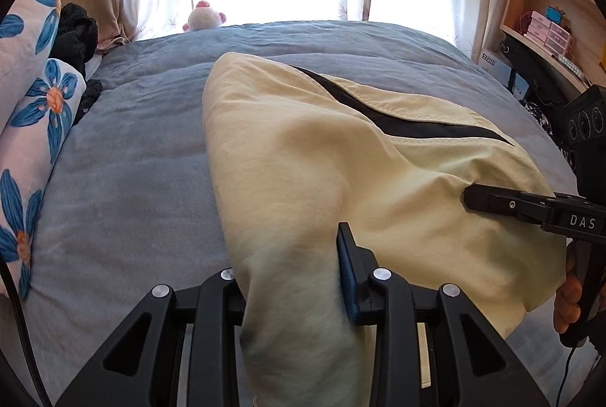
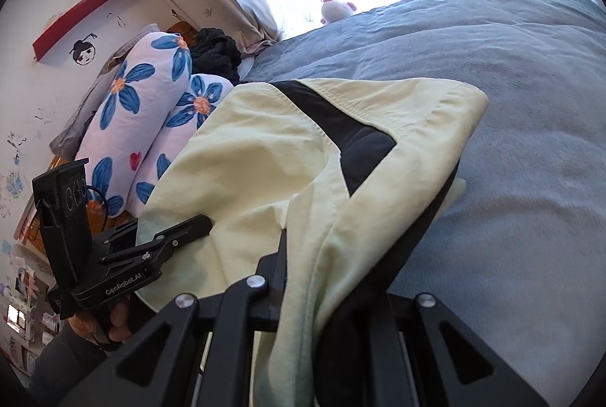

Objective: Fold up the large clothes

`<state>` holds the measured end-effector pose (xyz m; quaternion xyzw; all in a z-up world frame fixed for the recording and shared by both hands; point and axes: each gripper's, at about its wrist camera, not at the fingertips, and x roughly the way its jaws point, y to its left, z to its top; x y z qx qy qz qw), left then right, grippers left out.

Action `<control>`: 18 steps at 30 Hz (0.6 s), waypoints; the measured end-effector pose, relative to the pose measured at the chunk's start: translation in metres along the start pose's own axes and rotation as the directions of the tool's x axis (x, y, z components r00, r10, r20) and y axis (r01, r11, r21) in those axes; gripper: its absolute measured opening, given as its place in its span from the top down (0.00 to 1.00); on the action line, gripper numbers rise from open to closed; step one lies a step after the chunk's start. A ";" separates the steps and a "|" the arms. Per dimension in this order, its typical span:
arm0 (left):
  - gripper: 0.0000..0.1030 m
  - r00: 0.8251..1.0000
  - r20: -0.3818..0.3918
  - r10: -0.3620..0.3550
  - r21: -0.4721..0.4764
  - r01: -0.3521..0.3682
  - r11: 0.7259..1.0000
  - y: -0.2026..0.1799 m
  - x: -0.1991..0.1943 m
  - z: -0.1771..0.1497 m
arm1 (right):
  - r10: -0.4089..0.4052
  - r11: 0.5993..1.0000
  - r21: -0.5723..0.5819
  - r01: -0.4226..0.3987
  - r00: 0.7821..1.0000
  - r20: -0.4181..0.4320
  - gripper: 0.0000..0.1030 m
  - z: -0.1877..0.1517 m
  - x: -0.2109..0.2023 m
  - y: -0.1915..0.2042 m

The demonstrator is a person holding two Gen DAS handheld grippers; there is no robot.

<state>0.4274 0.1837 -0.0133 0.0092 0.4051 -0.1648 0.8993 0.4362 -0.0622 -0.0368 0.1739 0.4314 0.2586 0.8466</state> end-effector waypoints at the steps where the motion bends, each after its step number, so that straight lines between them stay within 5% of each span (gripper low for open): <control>1: 0.71 1.000 0.001 0.000 -0.003 0.000 1.000 0.005 0.005 0.002 | -0.006 1.000 -0.007 0.006 1.000 0.004 0.89 0.004 0.008 0.000; 18: 0.68 1.000 -0.024 -0.018 -0.041 0.017 0.999 0.068 0.124 0.011 | -0.066 0.998 -0.001 0.066 0.998 0.017 0.89 0.021 0.103 -0.034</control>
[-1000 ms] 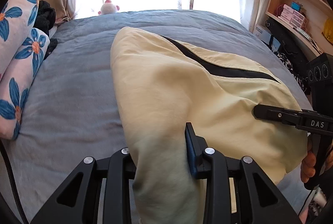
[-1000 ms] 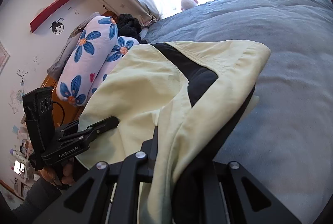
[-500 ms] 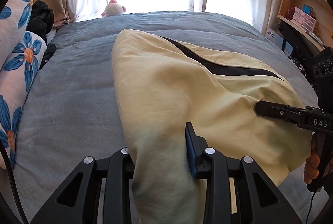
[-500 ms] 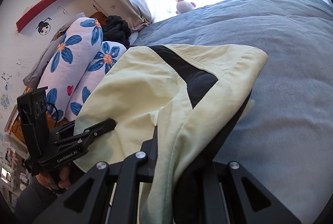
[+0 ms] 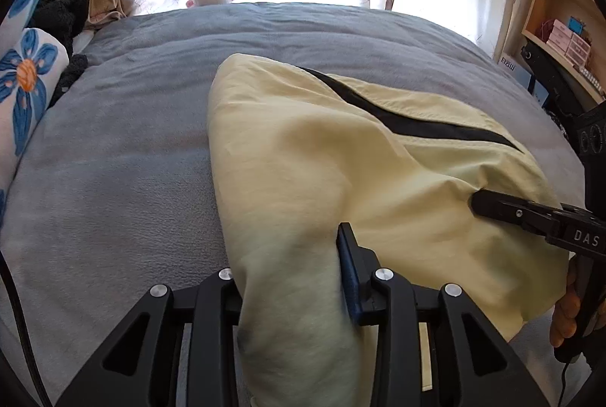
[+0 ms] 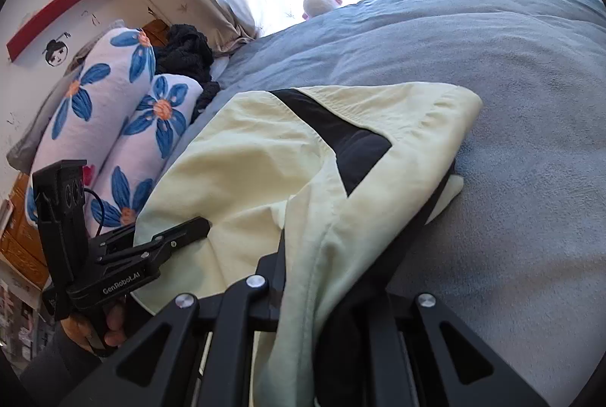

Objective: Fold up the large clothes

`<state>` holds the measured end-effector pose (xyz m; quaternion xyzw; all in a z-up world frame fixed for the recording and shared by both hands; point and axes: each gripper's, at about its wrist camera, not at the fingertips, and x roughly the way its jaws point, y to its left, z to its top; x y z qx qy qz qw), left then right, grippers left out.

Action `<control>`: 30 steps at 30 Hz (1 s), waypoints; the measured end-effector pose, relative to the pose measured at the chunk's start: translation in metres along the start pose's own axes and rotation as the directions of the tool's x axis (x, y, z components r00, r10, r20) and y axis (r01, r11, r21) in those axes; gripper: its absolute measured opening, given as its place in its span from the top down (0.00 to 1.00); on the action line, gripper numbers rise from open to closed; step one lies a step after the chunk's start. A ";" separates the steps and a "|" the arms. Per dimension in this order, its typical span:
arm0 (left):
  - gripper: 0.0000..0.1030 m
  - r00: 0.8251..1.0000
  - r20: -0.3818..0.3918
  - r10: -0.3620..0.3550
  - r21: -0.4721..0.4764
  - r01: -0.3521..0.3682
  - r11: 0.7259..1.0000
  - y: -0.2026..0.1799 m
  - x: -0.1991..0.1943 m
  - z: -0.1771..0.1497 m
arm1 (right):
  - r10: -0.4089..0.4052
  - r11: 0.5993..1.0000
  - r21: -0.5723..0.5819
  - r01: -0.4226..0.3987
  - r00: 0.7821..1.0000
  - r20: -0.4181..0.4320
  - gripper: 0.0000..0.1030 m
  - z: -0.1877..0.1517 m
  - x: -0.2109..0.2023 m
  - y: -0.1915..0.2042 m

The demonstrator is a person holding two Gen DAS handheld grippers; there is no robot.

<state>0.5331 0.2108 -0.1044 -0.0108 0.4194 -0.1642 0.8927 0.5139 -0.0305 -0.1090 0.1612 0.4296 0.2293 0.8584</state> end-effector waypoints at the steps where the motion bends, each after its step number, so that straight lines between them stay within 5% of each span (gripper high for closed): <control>1: 0.65 1.000 0.006 0.011 0.004 -0.011 1.000 0.002 0.006 -0.002 | 0.002 1.000 -0.002 -0.002 1.000 0.004 0.89 -0.002 0.003 -0.002; 5: 0.44 0.999 0.017 0.038 -0.015 -0.038 0.999 0.009 0.019 -0.015 | 0.007 0.999 0.048 -0.006 1.000 -0.031 0.86 -0.013 0.014 -0.014; 8: 0.23 0.994 0.039 0.102 -0.043 -0.100 0.994 0.017 0.019 -0.025 | 0.051 0.986 0.159 -0.041 0.997 -0.063 0.73 -0.021 0.017 -0.033; 14: 0.22 0.999 0.011 0.039 -0.120 -0.037 0.992 0.030 0.000 -0.044 | 0.183 0.932 0.333 -0.141 0.978 -0.099 0.51 -0.044 0.001 -0.064; 21: 0.22 0.998 -0.022 -0.057 -0.182 0.052 0.982 0.031 -0.027 -0.089 | 0.204 0.939 0.303 -0.161 0.972 -0.117 0.39 -0.068 -0.033 -0.060; 27: 0.22 0.999 -0.035 -0.019 -0.191 0.012 0.982 0.020 -0.029 -0.098 | 0.130 0.973 0.206 -0.100 0.982 -0.137 0.43 -0.074 -0.038 -0.037; 28: 0.22 0.999 -0.040 0.007 -0.180 -0.014 0.984 0.017 -0.027 -0.097 | 0.098 0.977 0.204 -0.068 0.985 -0.142 0.48 -0.076 -0.035 -0.037; 29: 0.22 0.999 -0.046 0.016 -0.175 -0.024 0.984 0.015 -0.024 -0.097 | 0.091 0.974 0.218 -0.054 0.983 -0.161 0.69 -0.077 -0.032 -0.039; 30: 0.22 0.998 -0.053 0.016 -0.177 -0.026 0.984 0.014 -0.023 -0.099 | 0.125 0.960 0.269 -0.071 0.974 -0.190 0.76 -0.080 -0.027 -0.046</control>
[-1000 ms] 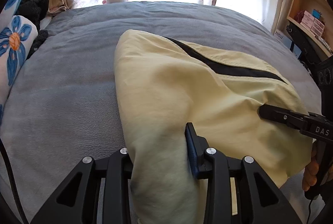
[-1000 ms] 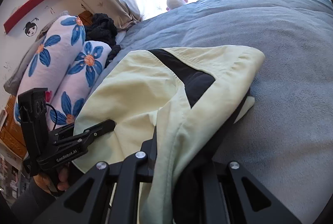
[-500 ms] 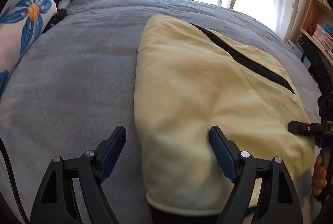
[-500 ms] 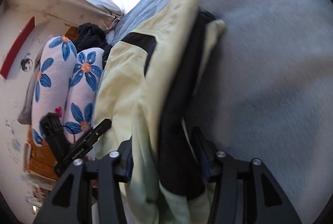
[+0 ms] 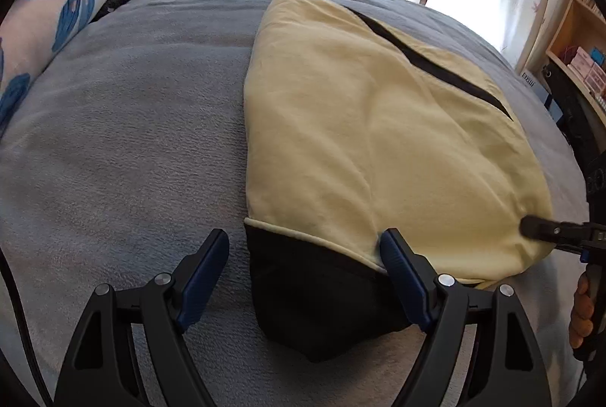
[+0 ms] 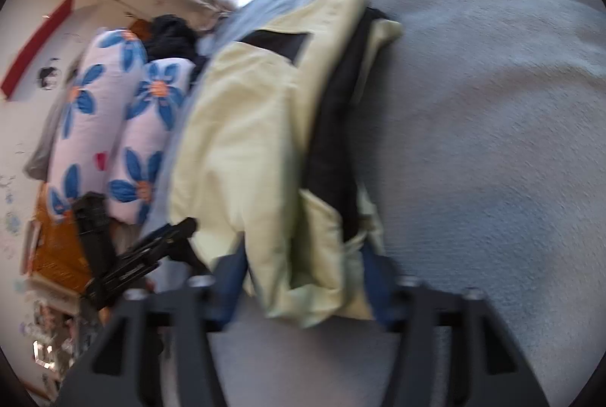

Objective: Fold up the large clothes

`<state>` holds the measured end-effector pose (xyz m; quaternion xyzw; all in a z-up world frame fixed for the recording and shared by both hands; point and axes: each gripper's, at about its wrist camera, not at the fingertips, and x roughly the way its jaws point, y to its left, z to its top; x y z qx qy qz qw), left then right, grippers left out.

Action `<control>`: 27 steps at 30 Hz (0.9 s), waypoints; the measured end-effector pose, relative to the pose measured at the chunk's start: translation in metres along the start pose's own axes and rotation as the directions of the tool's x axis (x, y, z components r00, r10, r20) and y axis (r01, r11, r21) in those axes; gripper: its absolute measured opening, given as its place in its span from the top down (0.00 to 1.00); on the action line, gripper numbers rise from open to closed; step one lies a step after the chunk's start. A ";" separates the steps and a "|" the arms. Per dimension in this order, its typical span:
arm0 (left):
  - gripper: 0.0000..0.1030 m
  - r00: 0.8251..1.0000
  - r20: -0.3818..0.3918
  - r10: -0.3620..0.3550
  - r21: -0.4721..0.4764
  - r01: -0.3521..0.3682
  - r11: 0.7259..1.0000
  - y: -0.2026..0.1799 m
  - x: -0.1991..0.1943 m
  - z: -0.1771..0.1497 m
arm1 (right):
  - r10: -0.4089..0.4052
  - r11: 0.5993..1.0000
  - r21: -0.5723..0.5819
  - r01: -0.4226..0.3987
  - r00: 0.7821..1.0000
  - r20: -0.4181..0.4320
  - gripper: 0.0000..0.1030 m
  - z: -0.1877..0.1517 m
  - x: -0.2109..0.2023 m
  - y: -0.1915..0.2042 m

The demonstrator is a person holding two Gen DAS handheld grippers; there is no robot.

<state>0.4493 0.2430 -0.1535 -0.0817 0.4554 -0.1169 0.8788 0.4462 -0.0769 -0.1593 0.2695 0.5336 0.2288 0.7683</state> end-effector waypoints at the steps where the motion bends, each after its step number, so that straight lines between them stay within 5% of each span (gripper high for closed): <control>1: 0.22 1.000 -0.005 0.002 -0.005 -0.002 1.000 0.001 0.000 0.000 | 0.036 0.998 0.053 -0.035 0.999 -0.010 0.76 -0.002 0.000 -0.007; 5: 0.22 1.000 -0.016 0.006 -0.002 -0.006 1.000 0.002 -0.001 -0.003 | 0.054 0.994 0.094 -0.053 0.999 -0.007 0.79 -0.009 -0.003 -0.012; 10: 0.22 0.998 -0.016 0.068 0.027 -0.067 0.997 -0.006 -0.009 0.000 | -0.095 0.995 0.013 0.095 0.995 -0.020 0.73 -0.008 -0.001 0.010; 17: 0.22 0.988 0.051 0.147 0.078 -0.151 0.985 -0.034 -0.043 -0.003 | -0.303 0.937 -0.160 0.309 0.951 0.062 0.67 -0.021 -0.021 0.059; 23: 0.48 0.989 0.096 0.112 0.045 -0.117 0.992 -0.058 -0.069 0.000 | -0.356 0.871 -0.221 0.438 0.874 0.330 0.67 -0.038 -0.050 0.092; 27: 0.65 0.992 0.081 0.093 0.053 -0.098 0.994 -0.069 -0.062 0.000 | -0.296 0.890 -0.271 0.366 0.917 0.268 0.67 -0.035 -0.032 0.102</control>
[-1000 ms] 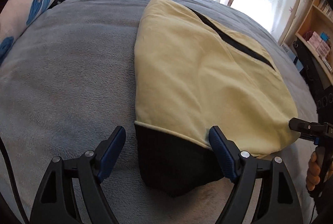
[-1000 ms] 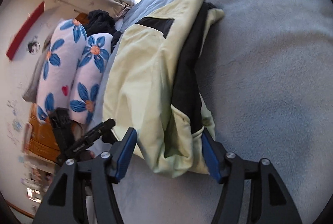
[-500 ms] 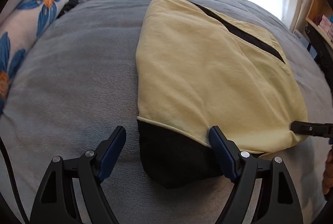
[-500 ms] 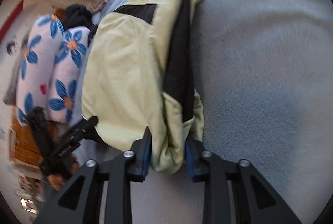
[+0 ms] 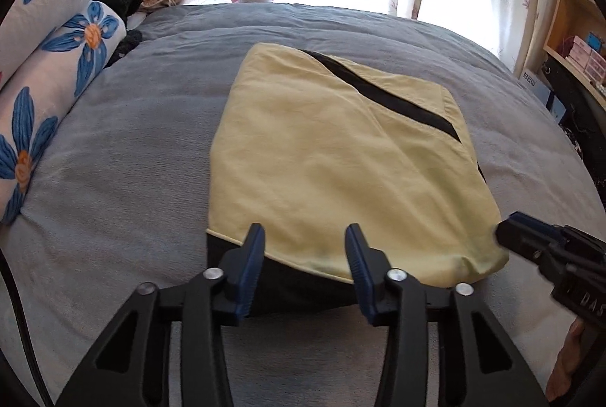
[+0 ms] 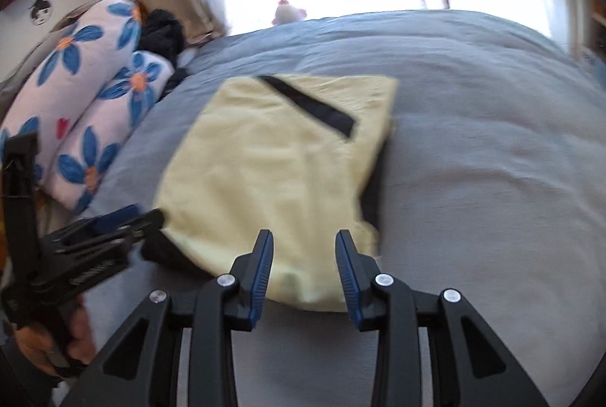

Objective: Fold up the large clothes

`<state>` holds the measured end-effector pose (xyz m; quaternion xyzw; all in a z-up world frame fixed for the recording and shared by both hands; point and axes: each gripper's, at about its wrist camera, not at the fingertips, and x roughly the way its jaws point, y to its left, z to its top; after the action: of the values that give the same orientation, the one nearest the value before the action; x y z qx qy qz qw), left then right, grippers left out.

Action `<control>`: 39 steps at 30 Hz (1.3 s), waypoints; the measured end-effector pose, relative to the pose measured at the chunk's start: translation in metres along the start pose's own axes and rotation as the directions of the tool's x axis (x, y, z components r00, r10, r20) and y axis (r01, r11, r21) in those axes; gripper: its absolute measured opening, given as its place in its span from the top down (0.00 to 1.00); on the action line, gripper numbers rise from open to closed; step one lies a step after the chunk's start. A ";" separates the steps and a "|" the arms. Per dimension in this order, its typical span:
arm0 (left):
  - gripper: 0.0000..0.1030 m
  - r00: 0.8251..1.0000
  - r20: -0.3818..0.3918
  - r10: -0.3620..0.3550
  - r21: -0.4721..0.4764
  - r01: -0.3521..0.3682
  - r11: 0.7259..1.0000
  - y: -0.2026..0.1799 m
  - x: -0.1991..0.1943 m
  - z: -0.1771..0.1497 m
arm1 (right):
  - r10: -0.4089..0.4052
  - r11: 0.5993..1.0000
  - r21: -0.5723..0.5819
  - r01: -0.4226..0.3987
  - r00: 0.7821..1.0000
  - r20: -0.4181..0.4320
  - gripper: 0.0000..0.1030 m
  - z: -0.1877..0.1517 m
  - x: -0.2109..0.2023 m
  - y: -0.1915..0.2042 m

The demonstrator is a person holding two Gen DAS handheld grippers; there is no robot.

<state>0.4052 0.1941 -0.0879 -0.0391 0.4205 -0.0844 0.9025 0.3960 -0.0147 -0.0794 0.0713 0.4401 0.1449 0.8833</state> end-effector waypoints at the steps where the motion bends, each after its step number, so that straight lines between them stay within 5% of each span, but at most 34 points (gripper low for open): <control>1: 0.69 1.000 -0.015 0.002 0.003 -0.002 1.000 -0.002 0.005 -0.002 | 0.005 1.000 -0.008 -0.005 1.000 -0.028 0.67 -0.001 0.008 0.001; 5: 0.74 0.997 -0.075 0.015 -0.016 -0.016 1.000 0.002 0.028 -0.009 | -0.031 0.999 -0.014 0.030 0.996 -0.083 0.68 -0.008 0.032 -0.002; 9: 0.77 0.997 -0.079 -0.002 -0.023 0.000 1.000 0.008 0.037 -0.012 | -0.060 0.998 -0.009 0.060 0.992 -0.110 0.88 -0.013 0.045 -0.014; 15: 0.76 0.997 -0.080 0.018 -0.010 -0.019 1.000 0.006 0.031 -0.010 | -0.072 0.997 -0.002 0.073 0.990 -0.120 0.84 -0.011 0.031 -0.016; 19: 0.63 0.997 -0.080 0.021 -0.031 -0.024 0.999 0.003 0.014 -0.014 | -0.055 0.998 0.014 0.058 0.990 -0.129 0.84 -0.012 0.010 -0.014; 22: 0.44 0.998 -0.054 0.027 -0.043 -0.029 0.999 -0.002 -0.011 -0.017 | -0.053 0.998 0.009 0.054 0.991 -0.127 0.84 -0.015 -0.012 -0.012; 39: 0.21 0.999 0.037 -0.026 0.033 0.025 0.999 -0.094 -0.201 -0.088 | -0.078 0.996 -0.044 0.077 0.997 -0.027 0.76 -0.093 -0.208 -0.004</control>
<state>0.1995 0.1389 0.0194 -0.0314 0.4017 -0.1021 0.9095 0.2042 -0.0851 0.0210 0.0332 0.4521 0.1209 0.8831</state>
